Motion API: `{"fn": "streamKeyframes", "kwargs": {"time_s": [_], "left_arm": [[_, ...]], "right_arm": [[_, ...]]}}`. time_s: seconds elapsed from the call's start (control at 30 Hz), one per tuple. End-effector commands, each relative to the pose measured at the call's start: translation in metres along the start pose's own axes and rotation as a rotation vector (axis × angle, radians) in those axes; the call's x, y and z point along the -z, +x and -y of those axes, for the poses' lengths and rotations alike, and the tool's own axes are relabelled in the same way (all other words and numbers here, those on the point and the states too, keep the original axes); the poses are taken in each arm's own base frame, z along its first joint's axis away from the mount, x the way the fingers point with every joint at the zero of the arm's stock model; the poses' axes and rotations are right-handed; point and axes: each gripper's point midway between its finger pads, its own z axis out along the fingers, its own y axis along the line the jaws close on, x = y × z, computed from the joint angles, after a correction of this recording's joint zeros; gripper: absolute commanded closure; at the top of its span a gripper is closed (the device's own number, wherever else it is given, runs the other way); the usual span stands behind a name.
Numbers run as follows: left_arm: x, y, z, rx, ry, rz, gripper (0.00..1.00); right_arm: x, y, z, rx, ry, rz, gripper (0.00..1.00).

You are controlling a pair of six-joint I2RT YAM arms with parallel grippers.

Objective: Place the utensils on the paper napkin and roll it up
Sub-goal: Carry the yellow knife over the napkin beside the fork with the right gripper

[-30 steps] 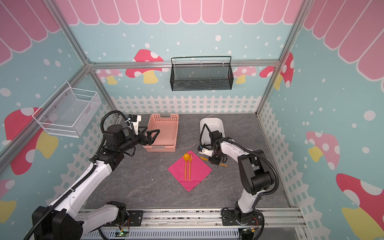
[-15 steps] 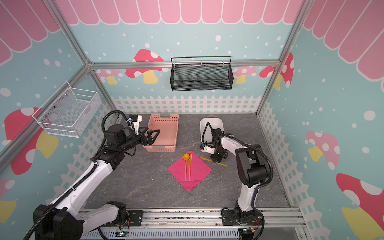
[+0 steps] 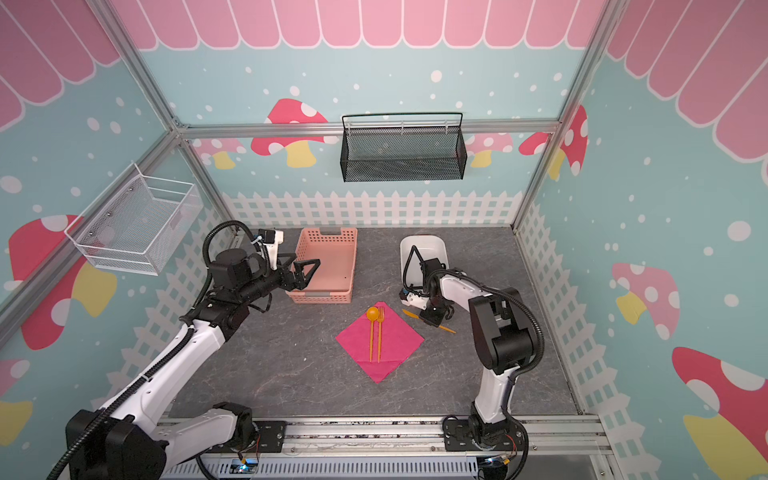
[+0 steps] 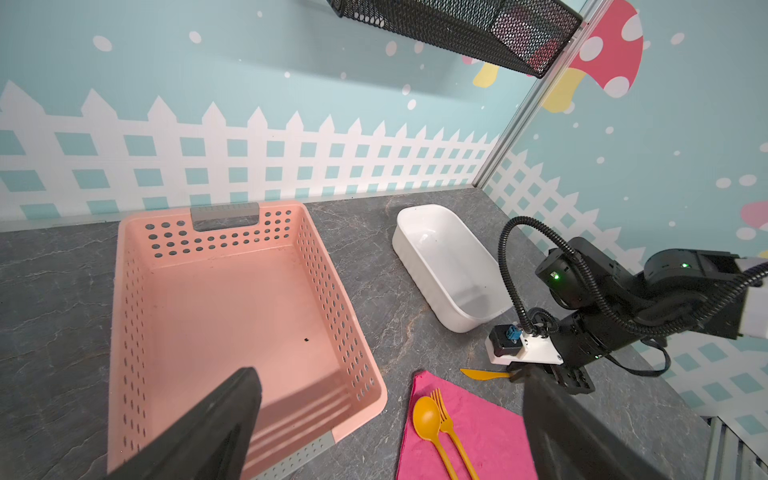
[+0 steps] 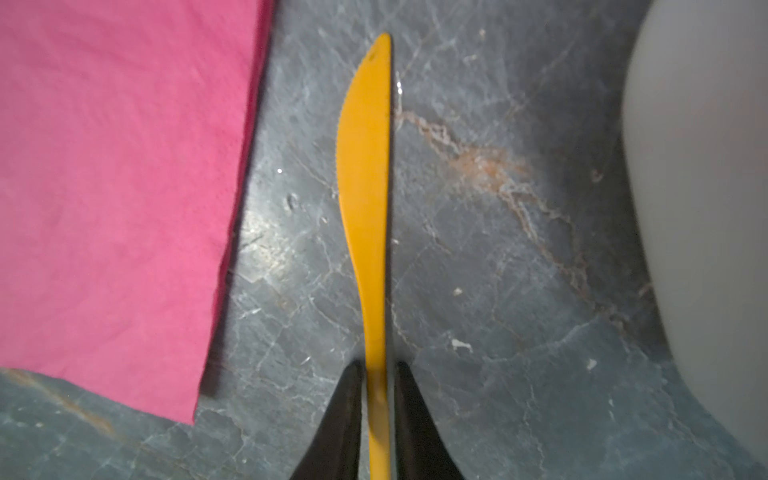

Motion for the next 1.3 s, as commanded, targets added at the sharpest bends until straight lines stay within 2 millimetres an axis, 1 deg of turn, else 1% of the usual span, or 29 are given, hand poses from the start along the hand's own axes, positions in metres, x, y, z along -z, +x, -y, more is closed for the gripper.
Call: {"fn": "streamKeyframes", "kwargs": {"time_s": [0.0, 0.1, 0.2, 0.33, 0.4, 0.5, 0.63, 0.83, 0.9, 1.0, 1.07, 1.1, 1.2, 1.27], "left_arm": [[0.005, -0.010, 0.002, -0.026, -0.006, 0.027, 0.01], [0.005, -0.009, 0.002, -0.025, -0.005, 0.025, 0.01], [0.004, -0.008, 0.001, -0.023, -0.007, 0.022, 0.01], [0.004, -0.008, 0.000, -0.026, -0.011, 0.021, 0.01], [0.005, -0.008, 0.000, -0.028, -0.012, 0.023, 0.01], [0.005, -0.009, 0.000, -0.028, -0.015, 0.024, 0.01], [0.006, -0.010, 0.001, -0.030, -0.015, 0.027, 0.01], [0.007, -0.010, 0.001, -0.030, -0.017, 0.029, 0.01], [0.007, -0.010, 0.000, -0.030, -0.017, 0.029, 0.01], [0.008, -0.011, 0.001, -0.032, -0.018, 0.032, 0.01], [0.009, -0.012, 0.001, -0.038, -0.021, 0.035, 0.01], [0.010, -0.012, 0.001, -0.039, -0.025, 0.036, 0.00], [0.010, -0.013, 0.000, -0.039, -0.029, 0.039, 0.01], [0.009, -0.012, 0.000, -0.035, -0.028, 0.036, 0.01]], "right_arm": [[-0.029, 0.019, -0.026, -0.014, -0.076, -0.070, 0.85], [-0.031, 0.020, -0.030, -0.031, -0.080, -0.071, 0.90], [-0.027, 0.018, -0.028, -0.042, -0.064, -0.061, 0.94], [-0.011, 0.011, -0.021, -0.051, -0.021, -0.026, 0.97], [0.000, 0.004, -0.023, -0.046, -0.014, 0.003, 0.97], [0.017, -0.008, -0.032, -0.024, -0.017, 0.053, 0.97], [0.032, -0.019, -0.053, 0.018, -0.045, 0.087, 0.96], [0.050, -0.028, -0.061, -0.024, -0.015, 0.112, 0.96], [0.054, -0.033, -0.063, -0.076, -0.020, 0.132, 0.97], [0.056, -0.043, -0.069, -0.209, -0.026, 0.164, 0.97], [0.057, -0.051, -0.078, -0.324, -0.049, 0.197, 0.98], [0.057, -0.052, -0.078, -0.396, -0.044, 0.206, 1.00], [0.053, -0.052, -0.082, -0.616, -0.048, 0.192, 1.00], [0.053, -0.056, -0.088, -0.718, -0.071, 0.195, 1.00]]}}
